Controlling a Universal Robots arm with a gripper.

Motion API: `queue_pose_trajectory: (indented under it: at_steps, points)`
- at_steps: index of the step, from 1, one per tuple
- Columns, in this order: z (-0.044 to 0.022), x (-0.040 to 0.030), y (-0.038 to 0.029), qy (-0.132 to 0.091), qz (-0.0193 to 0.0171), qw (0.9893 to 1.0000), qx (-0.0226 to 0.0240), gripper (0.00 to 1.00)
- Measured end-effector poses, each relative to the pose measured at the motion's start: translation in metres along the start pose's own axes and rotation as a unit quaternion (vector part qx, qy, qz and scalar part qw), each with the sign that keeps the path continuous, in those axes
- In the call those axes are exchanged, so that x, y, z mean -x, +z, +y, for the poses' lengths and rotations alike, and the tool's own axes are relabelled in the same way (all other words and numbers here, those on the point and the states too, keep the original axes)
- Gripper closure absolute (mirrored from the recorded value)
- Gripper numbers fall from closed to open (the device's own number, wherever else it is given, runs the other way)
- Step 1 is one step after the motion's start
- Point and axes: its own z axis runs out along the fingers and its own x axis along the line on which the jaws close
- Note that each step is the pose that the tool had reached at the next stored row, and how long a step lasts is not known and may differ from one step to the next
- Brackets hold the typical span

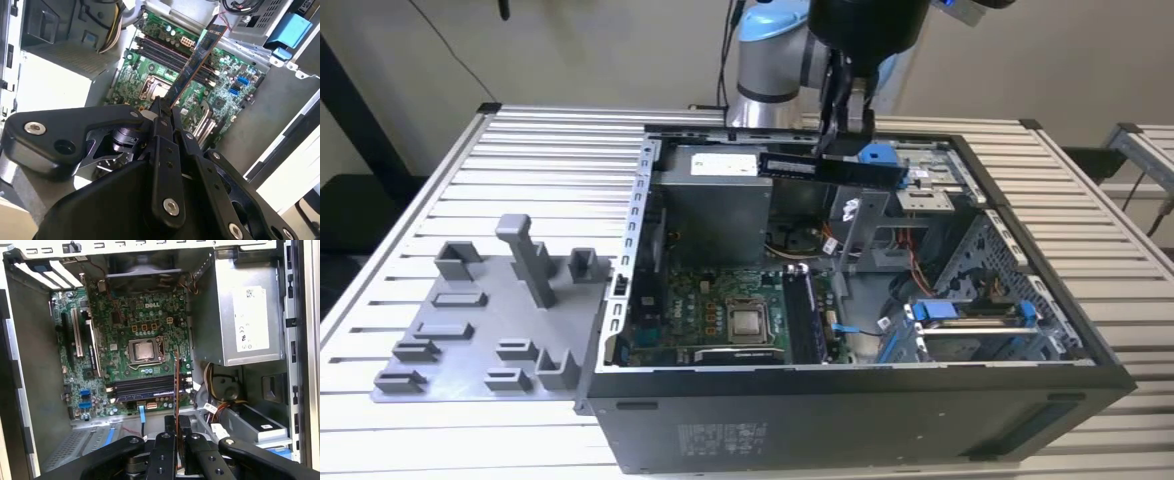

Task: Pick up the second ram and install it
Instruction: 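Insert the second ram into the second slot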

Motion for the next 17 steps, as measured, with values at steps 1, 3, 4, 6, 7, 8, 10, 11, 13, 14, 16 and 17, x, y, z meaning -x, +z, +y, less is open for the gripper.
queue_pose_trajectory:
  at_steps: [1, 3, 4, 6, 7, 8, 10, 11, 13, 14, 16, 17]
  points:
    - [0.0000, 0.0000, 0.0000, 0.003, 0.0000, 1.0000, -0.0003, 0.86]
    - [0.0000, 0.0000, 0.0001, 0.010, 0.0001, 0.9999, -0.0009, 0.86]
    - [0.0000, 0.0000, 0.0002, 0.014, 0.0001, 0.9999, -0.0012, 0.86]
    - [0.0000, 0.0000, 0.0003, 0.021, 0.0002, 0.9998, -0.0019, 0.86]
    - [0.0000, 0.0000, 0.0003, 0.025, 0.0002, 0.9997, -0.0023, 0.86]
    - [0.0000, 0.0000, 0.0004, 0.029, 0.0003, 0.9996, -0.0026, 0.86]
    - [0.0000, -0.0001, 0.0005, 0.036, 0.0004, 0.9993, -0.0033, 0.86]
    - [0.0000, -0.0001, 0.0006, 0.040, 0.0004, 0.9992, -0.0037, 0.86]
    - [0.0000, -0.0001, 0.0007, 0.048, 0.0005, 0.9988, -0.0044, 0.86]
    - [0.0000, -0.0001, 0.0008, 0.052, 0.0005, 0.9986, -0.0047, 0.86]
    - [0.0000, -0.0001, 0.0009, 0.060, 0.0006, 0.9982, -0.0054, 0.86]
    - [0.0000, -0.0001, 0.0010, 0.064, 0.0006, 0.9979, -0.0058, 0.86]
